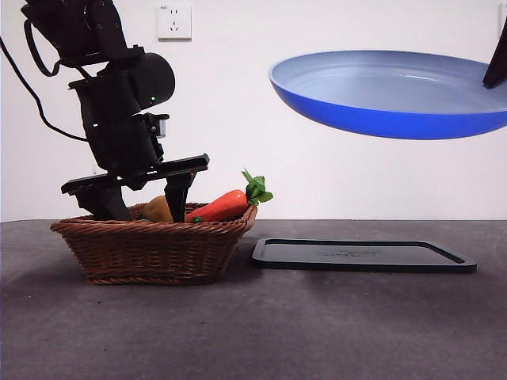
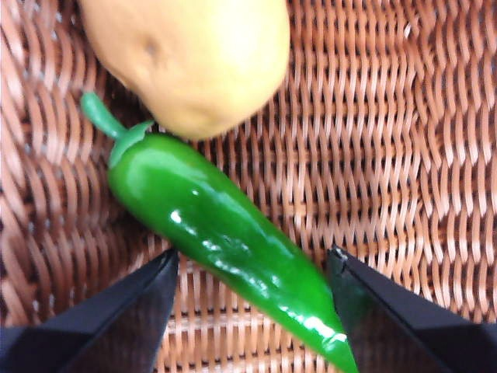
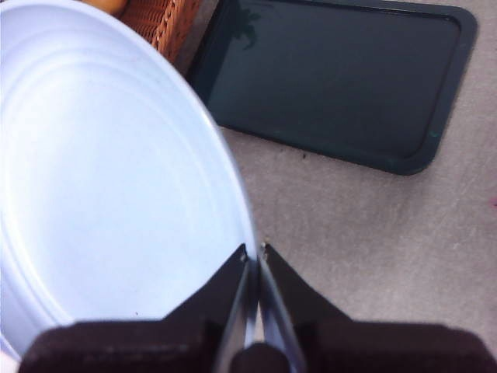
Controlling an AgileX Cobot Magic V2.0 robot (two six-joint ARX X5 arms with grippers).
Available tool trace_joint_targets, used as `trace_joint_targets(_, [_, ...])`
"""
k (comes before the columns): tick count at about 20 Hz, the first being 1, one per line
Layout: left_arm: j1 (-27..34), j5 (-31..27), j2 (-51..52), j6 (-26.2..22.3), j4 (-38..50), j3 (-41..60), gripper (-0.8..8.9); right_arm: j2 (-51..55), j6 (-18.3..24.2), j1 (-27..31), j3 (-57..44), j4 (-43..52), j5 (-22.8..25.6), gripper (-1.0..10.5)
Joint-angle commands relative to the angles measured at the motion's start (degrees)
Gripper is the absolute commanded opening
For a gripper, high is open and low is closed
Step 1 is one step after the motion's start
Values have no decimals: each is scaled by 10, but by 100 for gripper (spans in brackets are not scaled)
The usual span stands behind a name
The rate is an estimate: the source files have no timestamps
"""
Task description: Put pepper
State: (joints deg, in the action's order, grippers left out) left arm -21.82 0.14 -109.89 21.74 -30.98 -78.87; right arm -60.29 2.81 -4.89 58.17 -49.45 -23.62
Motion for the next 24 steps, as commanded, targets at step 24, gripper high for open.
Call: trace_joint_targets(24, [-30,-14,22,23,-21,-12,151,-4,1,-1,10,14,-5,2])
